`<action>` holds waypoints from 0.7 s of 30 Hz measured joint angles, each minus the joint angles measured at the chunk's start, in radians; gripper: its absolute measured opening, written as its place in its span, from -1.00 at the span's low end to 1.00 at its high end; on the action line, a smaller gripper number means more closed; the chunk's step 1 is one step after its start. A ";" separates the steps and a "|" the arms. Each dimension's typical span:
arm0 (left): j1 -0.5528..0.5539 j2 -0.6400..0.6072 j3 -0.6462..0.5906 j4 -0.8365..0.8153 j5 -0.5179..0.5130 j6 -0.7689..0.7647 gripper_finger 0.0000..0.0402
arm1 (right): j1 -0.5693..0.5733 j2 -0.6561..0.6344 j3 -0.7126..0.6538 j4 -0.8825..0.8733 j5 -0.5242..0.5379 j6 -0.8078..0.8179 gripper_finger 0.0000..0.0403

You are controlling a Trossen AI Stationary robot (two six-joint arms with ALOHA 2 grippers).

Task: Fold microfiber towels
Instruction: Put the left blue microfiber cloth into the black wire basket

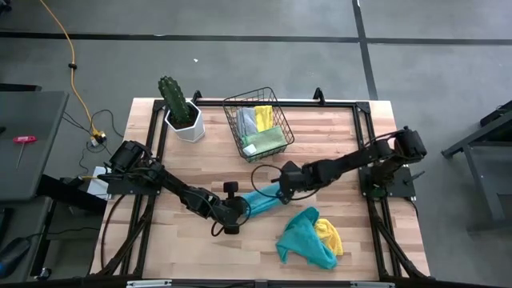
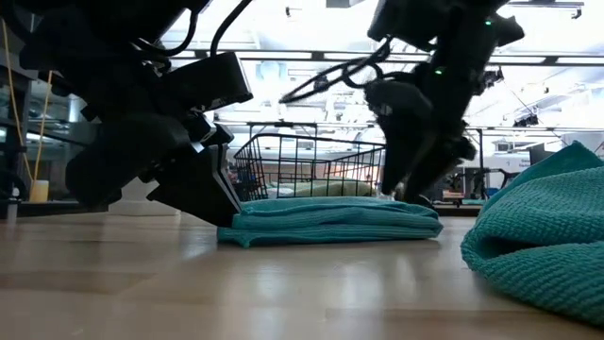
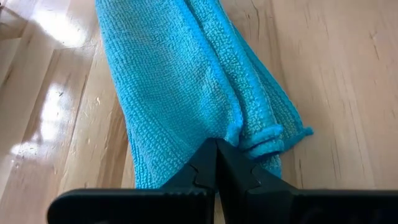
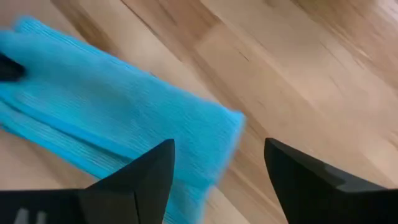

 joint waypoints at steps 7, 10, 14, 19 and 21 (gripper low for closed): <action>0.000 0.000 0.000 0.000 0.003 0.000 -1.00 | -0.032 0.041 0.000 0.038 -0.088 0.023 0.19; 0.000 0.000 0.000 0.000 0.003 0.007 -1.00 | -0.016 0.082 0.000 0.055 -0.116 0.060 0.19; -0.001 0.000 0.000 0.004 0.007 0.007 -1.00 | -0.003 0.120 0.002 0.086 -0.111 0.076 0.19; 0.000 0.000 0.000 0.004 0.006 0.008 -1.00 | -0.003 0.128 0.005 0.059 -0.090 0.102 0.17; 0.000 0.000 0.000 0.005 -0.004 0.008 -1.00 | -0.002 0.129 0.005 0.056 -0.082 0.103 0.09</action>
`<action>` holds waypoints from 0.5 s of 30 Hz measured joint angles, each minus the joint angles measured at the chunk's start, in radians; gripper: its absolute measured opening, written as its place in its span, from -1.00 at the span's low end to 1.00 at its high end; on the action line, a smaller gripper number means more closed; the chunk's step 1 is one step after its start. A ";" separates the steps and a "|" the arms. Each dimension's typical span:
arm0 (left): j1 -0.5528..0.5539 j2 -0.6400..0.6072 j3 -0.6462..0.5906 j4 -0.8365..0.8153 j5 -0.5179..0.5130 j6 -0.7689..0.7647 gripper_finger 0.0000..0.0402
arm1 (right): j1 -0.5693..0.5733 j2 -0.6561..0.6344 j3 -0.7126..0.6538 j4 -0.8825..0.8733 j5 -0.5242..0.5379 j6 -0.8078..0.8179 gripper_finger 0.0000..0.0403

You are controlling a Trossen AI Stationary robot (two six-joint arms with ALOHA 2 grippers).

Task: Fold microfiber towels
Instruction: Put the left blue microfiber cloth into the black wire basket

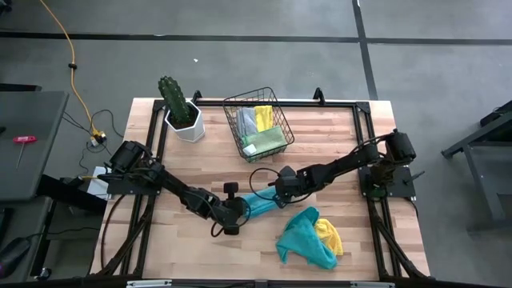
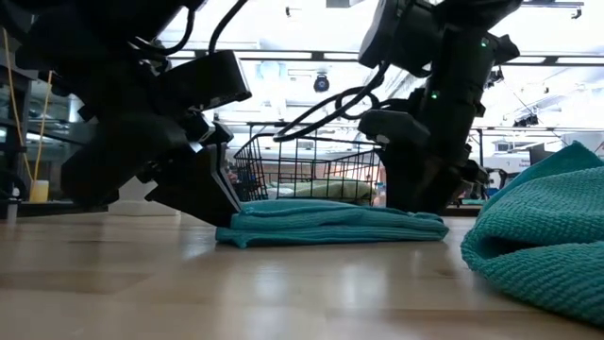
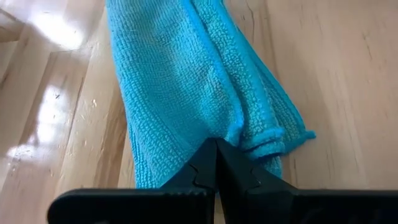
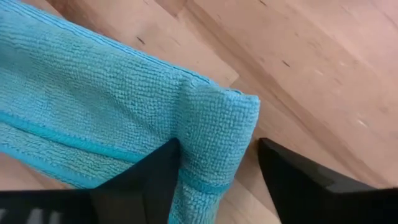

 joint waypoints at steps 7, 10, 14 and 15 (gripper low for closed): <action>-0.012 0.005 0.026 -0.027 -0.118 0.005 -1.00 | 0.005 0.002 0.000 -0.040 0.034 -0.019 -0.57; -0.024 0.004 0.068 -0.083 -0.099 0.024 -1.00 | 0.011 0.007 0.000 -0.035 0.039 -0.047 -0.90; -0.048 -0.045 0.152 -0.321 -0.051 -0.012 -1.00 | 0.020 0.001 0.000 -0.059 0.053 -0.053 -0.92; -0.059 -0.066 0.173 -0.390 -0.047 -0.034 -1.00 | 0.025 -0.004 -0.001 -0.080 0.054 -0.053 -0.94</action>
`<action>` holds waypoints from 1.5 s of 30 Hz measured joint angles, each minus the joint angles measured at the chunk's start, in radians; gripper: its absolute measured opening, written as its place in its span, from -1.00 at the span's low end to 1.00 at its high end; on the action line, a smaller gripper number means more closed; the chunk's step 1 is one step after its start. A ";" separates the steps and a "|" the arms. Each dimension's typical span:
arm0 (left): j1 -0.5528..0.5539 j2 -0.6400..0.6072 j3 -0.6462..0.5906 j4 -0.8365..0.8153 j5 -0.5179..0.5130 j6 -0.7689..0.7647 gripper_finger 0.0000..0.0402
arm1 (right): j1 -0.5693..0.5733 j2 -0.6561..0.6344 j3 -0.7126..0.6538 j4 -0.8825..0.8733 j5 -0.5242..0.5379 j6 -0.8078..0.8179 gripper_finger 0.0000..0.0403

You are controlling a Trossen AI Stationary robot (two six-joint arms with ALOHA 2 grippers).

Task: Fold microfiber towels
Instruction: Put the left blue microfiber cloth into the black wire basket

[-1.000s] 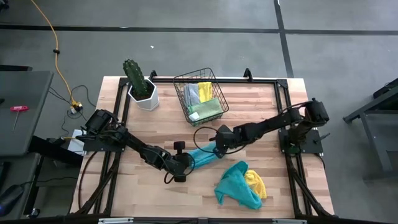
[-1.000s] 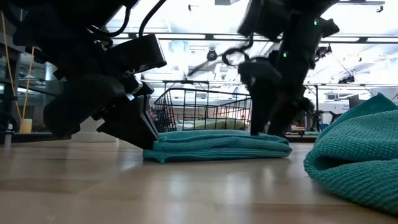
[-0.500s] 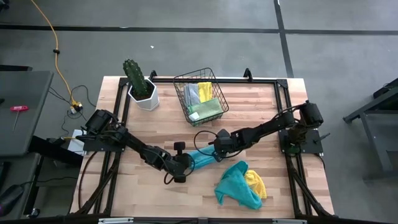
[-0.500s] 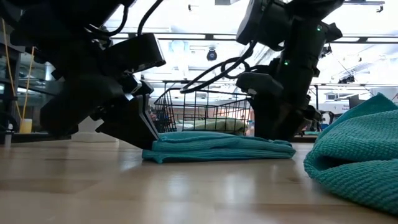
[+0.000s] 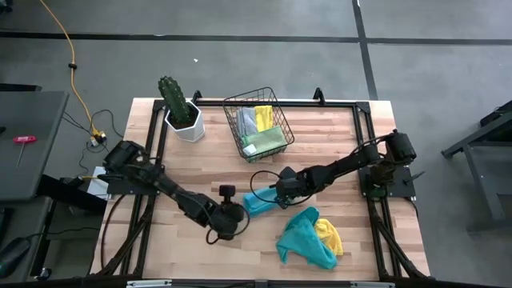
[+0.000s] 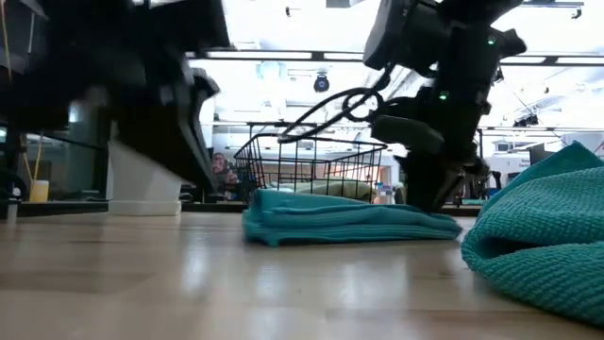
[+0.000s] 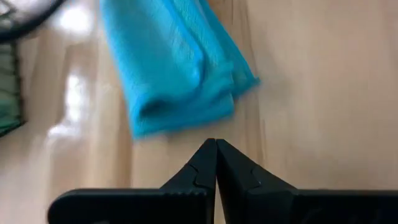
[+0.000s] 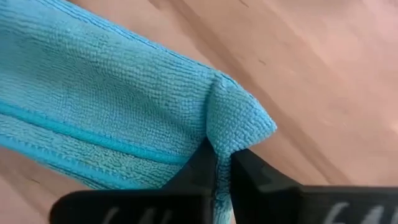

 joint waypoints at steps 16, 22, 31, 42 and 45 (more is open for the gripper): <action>-0.491 -0.487 0.037 -0.137 -0.683 -0.028 -1.00 | 0.111 -0.192 0.236 -0.244 0.027 -0.757 -0.99; -0.545 -0.532 0.037 -0.143 -0.808 -0.012 -1.00 | 0.042 -0.151 0.450 -0.414 0.077 -1.209 -1.00; -0.556 -0.527 0.037 -0.145 -0.846 0.007 -1.00 | -0.099 -0.097 0.654 -0.528 0.191 -1.532 -1.00; -0.556 -0.527 0.037 -0.145 -0.850 0.034 -1.00 | -0.250 0.014 0.799 -0.529 0.282 -1.843 -1.00; -0.556 -0.527 0.037 -0.145 -0.851 0.034 -1.00 | -0.282 0.050 0.839 -0.492 0.339 -1.928 -1.00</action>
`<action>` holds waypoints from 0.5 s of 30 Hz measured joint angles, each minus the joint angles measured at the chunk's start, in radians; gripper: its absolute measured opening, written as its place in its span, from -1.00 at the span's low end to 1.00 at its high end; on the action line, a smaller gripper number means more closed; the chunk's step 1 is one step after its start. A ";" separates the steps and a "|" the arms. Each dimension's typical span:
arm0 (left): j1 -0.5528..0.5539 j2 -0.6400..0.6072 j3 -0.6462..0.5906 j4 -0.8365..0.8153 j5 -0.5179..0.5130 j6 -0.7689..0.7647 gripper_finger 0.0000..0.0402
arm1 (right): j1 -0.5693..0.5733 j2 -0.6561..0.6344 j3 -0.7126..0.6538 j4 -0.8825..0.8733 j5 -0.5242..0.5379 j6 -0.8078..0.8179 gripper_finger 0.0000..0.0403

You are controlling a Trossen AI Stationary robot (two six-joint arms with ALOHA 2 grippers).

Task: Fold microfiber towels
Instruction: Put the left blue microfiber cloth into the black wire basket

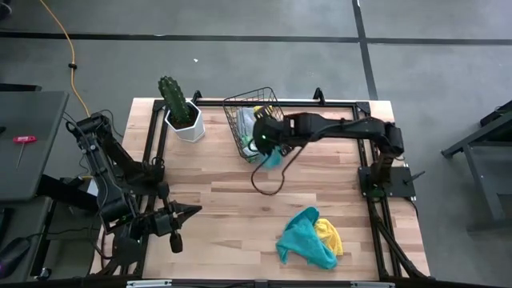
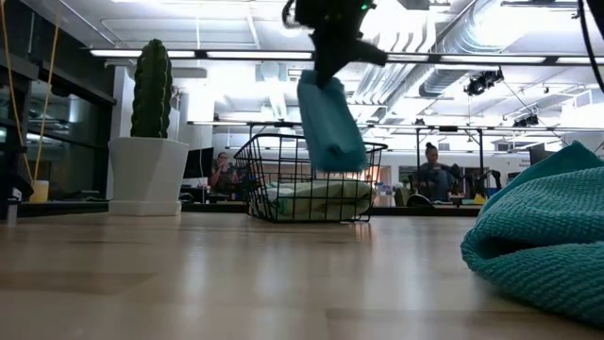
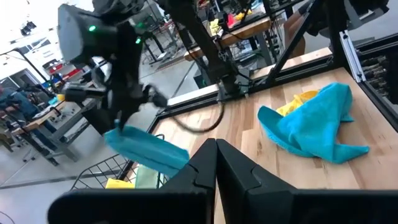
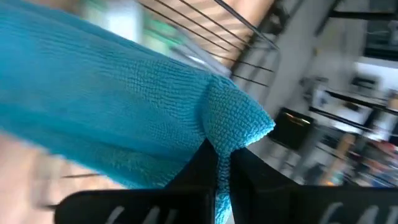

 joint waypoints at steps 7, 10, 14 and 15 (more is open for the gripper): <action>0.000 0.000 0.000 -0.002 0.002 0.000 -1.00 | -0.077 0.088 0.085 0.149 0.084 -0.147 -1.00; 0.000 0.000 0.000 -0.004 0.010 0.000 -1.00 | -0.118 0.131 0.095 0.174 0.079 -0.175 -1.00; 0.000 0.000 0.000 -0.006 0.015 0.000 -1.00 | -0.177 0.206 0.090 0.170 0.035 -0.169 -1.00; 0.000 0.000 0.000 -0.007 0.019 0.000 -1.00 | -0.190 0.231 0.090 0.176 0.030 -0.169 -1.00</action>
